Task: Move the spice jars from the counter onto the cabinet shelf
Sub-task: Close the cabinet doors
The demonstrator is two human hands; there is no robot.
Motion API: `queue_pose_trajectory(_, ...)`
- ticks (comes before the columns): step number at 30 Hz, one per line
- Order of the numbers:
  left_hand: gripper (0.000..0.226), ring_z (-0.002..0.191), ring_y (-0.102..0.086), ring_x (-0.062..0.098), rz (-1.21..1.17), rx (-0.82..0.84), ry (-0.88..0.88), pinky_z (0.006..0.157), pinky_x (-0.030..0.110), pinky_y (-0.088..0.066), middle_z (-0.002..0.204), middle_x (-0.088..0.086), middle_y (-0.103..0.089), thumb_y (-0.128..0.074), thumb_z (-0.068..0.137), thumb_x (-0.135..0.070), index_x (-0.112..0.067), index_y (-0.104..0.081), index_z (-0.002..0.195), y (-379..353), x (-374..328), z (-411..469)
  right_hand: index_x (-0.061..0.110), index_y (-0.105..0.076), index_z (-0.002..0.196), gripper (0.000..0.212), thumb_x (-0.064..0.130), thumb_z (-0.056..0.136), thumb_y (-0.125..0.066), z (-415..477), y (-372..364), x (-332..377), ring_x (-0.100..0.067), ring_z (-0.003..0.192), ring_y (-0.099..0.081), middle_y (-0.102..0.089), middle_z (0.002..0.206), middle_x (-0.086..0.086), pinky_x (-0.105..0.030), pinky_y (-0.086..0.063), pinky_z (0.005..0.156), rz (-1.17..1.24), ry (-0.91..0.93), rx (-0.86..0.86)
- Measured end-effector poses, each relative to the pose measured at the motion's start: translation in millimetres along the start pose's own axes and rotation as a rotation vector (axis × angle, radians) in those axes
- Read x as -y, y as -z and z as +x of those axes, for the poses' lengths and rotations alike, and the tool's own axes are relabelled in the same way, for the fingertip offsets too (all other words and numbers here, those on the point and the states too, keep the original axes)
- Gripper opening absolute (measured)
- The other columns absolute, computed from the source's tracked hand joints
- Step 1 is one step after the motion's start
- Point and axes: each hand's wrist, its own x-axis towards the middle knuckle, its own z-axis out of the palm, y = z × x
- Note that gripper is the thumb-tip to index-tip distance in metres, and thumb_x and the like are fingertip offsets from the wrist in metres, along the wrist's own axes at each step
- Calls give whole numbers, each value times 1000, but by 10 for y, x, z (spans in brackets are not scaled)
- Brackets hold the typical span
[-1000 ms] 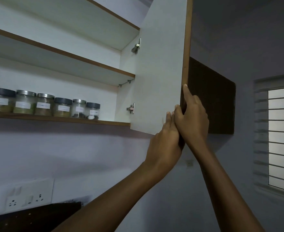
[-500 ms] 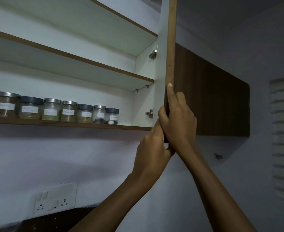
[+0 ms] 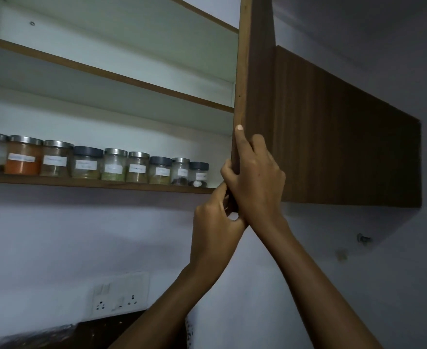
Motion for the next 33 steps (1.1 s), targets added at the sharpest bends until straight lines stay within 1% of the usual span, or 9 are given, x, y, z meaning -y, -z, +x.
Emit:
queue_pose_trajectory(2,54,96,-64,0,-20,-37,0,84,18,-53,104,-12,-65,-74,77,-7,-11,-54,128,78,71,17,7,-54,127,55,15,75,-70,-1,-100,54,-12,57,-41,-53,82,-9,-20,-32,43,14,8,-28)
queue_pose_trajectory(8,57,93,-60,-15,-37,-115,-25,82,11,-50,97,-26,-60,-74,74,-1,-10,-54,126,303,360,88,10,-55,125,58,20,71,-75,-20,-414,245,-12,58,-40,-54,81,-9,-20,-36,42,52,34,-59)
queue_pose_trajectory(11,58,90,-60,-16,-40,-151,-33,79,9,-49,94,-26,-60,-75,71,1,-18,-53,122,429,522,148,12,-56,125,58,20,70,-75,-15,-579,338,-12,57,-40,-54,80,-7,-19,-32,43,60,38,-64)
queue_pose_trajectory(15,57,88,-62,-14,-60,-182,-11,75,6,-49,92,-25,-62,-74,72,5,-16,-54,121,597,786,233,15,-58,124,58,23,69,-75,-32,-830,459,-12,59,-41,-56,78,-5,-20,-30,45,74,52,-61)
queue_pose_trajectory(18,56,86,-64,-12,-76,-202,6,73,6,-49,90,-22,-64,-72,73,7,-18,-54,120,720,971,293,18,-56,126,58,25,70,-72,-40,-1040,543,-16,63,-47,-56,77,-3,-20,-29,46,85,55,-46)
queue_pose_trajectory(24,51,87,-63,-13,10,-227,-16,72,5,-49,95,-18,-64,-72,75,3,-8,-57,122,938,1307,414,24,-51,131,61,26,73,-70,-80,-1455,684,-19,74,-50,-55,84,-4,-24,-41,47,206,10,-6)
queue_pose_trajectory(28,49,82,-63,-13,175,-218,-86,71,4,-49,91,-19,-64,-74,74,-3,-16,-56,118,1126,1516,514,30,-48,133,62,28,75,-69,-106,-1693,761,-22,81,-51,-54,89,-5,-26,-44,49,240,-26,16)
queue_pose_trajectory(31,39,79,-66,0,246,-189,-93,66,10,-52,88,-17,-65,-73,77,-24,-19,-60,114,1276,1678,552,32,-46,134,63,29,75,-70,-126,-1867,810,-23,83,-51,-54,93,-8,-28,-47,48,246,-33,30)
queue_pose_trajectory(33,34,78,-66,3,257,-202,-56,62,12,-53,87,-17,-65,-70,77,-37,-22,-63,106,1352,1760,569,33,-45,134,64,30,75,-71,-163,-1984,839,-22,83,-49,-51,95,-9,-27,-47,47,244,-38,26)
